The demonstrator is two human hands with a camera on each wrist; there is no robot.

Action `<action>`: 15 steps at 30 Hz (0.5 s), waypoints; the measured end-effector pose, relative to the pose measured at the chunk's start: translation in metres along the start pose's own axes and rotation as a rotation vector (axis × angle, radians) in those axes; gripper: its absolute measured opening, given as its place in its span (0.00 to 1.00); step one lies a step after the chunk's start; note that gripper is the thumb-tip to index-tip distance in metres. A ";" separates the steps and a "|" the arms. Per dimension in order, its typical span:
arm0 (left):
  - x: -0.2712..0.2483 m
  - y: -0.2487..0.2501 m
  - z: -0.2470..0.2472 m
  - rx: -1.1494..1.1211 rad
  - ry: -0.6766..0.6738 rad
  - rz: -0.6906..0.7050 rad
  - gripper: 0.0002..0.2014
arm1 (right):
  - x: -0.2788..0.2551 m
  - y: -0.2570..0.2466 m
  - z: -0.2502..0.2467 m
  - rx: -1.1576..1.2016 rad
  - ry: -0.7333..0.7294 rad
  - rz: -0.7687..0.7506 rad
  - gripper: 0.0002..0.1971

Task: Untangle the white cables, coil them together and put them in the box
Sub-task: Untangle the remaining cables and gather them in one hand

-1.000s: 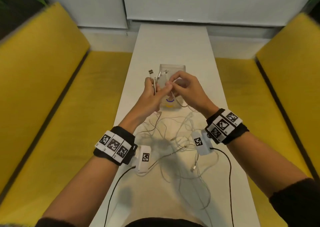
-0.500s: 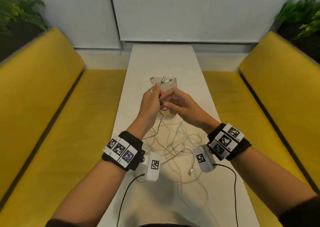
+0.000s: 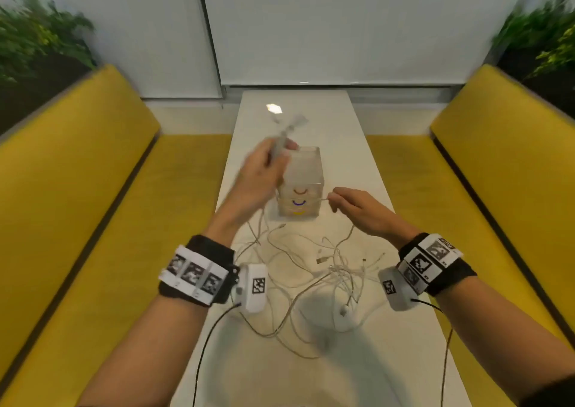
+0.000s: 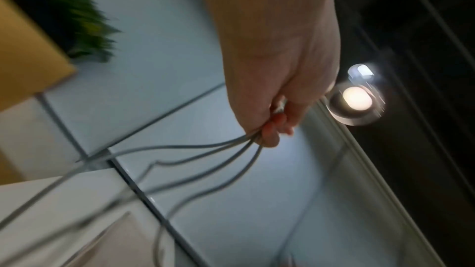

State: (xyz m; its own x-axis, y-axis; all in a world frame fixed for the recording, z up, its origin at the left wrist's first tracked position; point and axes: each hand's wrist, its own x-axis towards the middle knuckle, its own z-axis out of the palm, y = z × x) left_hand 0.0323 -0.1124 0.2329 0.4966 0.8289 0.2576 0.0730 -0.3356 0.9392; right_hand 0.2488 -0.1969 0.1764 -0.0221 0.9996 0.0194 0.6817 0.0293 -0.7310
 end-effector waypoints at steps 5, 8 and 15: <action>-0.011 -0.021 0.042 0.290 -0.234 0.019 0.10 | 0.001 -0.040 -0.001 0.117 -0.096 -0.139 0.16; -0.010 -0.025 0.036 0.318 -0.241 -0.067 0.18 | -0.002 -0.034 -0.011 0.172 -0.084 -0.174 0.13; -0.003 -0.012 0.029 0.348 -0.075 0.057 0.27 | -0.006 -0.026 -0.004 0.511 -0.085 -0.186 0.12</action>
State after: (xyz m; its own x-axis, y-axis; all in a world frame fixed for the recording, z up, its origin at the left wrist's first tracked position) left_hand 0.0550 -0.1241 0.2137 0.5692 0.7737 0.2781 0.3271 -0.5235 0.7868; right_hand 0.2337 -0.2032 0.1982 -0.1813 0.9734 0.1403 0.2192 0.1791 -0.9591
